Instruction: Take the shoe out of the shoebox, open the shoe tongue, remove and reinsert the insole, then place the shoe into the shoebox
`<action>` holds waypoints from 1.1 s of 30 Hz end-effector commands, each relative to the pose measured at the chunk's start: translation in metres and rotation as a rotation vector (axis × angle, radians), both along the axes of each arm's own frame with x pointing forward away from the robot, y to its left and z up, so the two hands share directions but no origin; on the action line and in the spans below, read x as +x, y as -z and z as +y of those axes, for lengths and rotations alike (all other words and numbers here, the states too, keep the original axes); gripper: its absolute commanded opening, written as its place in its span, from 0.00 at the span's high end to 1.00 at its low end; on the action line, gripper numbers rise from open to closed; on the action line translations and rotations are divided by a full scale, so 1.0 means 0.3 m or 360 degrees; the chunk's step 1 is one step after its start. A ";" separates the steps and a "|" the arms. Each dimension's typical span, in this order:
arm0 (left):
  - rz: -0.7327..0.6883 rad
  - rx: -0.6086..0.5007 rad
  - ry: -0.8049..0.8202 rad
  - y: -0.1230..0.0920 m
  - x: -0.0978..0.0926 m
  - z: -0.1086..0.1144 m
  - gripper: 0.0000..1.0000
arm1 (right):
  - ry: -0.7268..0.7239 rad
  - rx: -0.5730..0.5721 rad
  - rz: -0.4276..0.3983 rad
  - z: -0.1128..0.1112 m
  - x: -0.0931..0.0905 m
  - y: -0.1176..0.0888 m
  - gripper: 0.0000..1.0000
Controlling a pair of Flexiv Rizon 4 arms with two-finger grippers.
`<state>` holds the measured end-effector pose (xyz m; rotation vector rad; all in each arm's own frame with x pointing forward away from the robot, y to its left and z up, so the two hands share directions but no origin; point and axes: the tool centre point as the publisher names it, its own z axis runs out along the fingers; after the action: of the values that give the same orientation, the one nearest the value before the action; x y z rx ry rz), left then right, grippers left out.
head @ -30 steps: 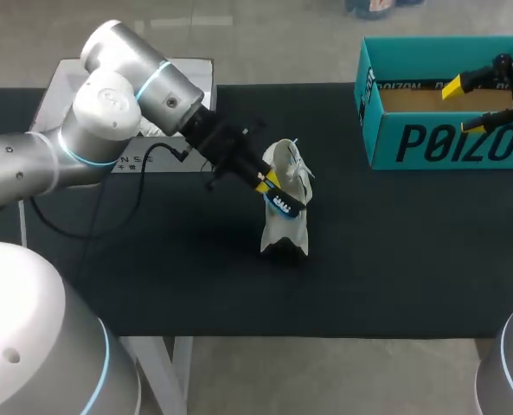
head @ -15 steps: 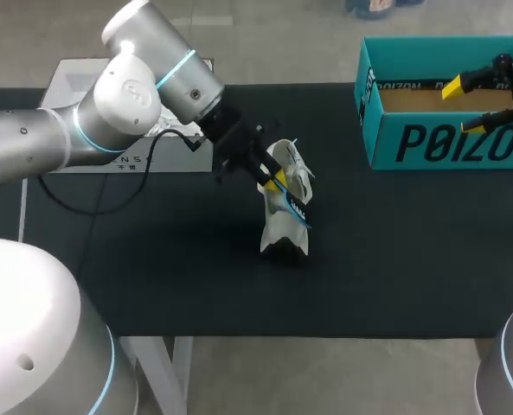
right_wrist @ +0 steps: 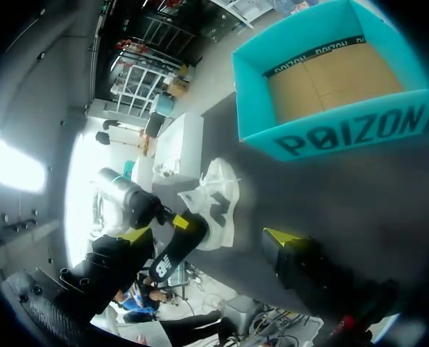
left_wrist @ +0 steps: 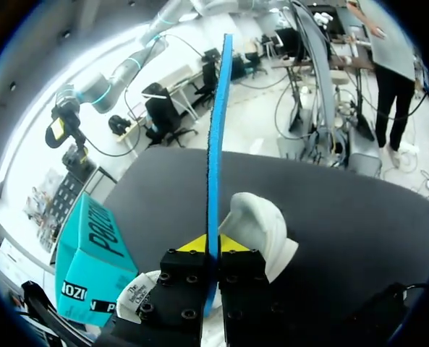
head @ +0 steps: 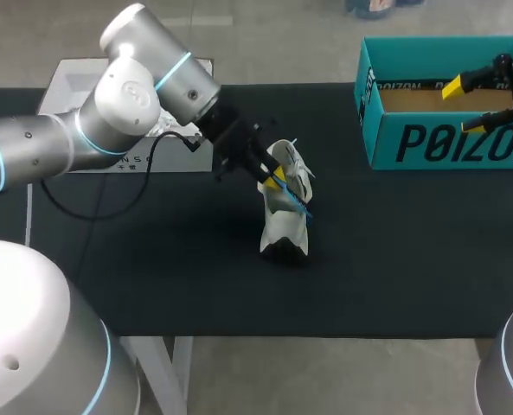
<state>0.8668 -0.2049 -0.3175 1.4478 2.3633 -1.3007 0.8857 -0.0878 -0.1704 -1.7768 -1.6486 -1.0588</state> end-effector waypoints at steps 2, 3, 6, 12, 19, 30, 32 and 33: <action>0.0024 0.0022 0.0000 0.038 0.039 -0.016 1.00 | 0.0001 -0.0005 0.0001 0.000 -0.001 0.000 0.00; 0.0028 0.0021 -0.0003 0.041 0.044 -0.016 1.00 | 0.0001 -0.0005 0.0001 0.000 -0.001 0.000 0.00; 0.0022 0.0039 -0.0043 0.053 0.062 -0.011 1.00 | 0.0001 -0.0005 0.0001 0.000 -0.001 0.000 0.00; -0.0033 0.0087 -0.0125 0.087 0.098 0.000 1.00 | 0.0001 -0.0005 0.0001 0.000 -0.001 0.000 0.00; -0.0043 0.0070 -0.0139 0.114 0.082 0.006 1.00 | 0.0001 -0.0005 0.0001 0.000 -0.001 0.000 0.00; -0.0002 -0.0111 -0.0069 0.059 0.017 0.007 0.60 | 0.0001 -0.0005 0.0001 0.000 -0.001 0.000 0.00; -0.0011 -0.0099 -0.0064 0.053 0.009 0.003 0.60 | 0.0001 -0.0005 0.0001 0.000 -0.001 0.000 0.00; -0.0014 -0.0099 -0.0058 0.049 0.005 0.002 0.59 | 0.0001 -0.0005 0.0001 0.000 -0.001 0.000 0.00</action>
<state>0.8724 -0.2044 -0.3361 1.3829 2.3080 -1.3585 0.8857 -0.0879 -0.1704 -1.7770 -1.6486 -1.0589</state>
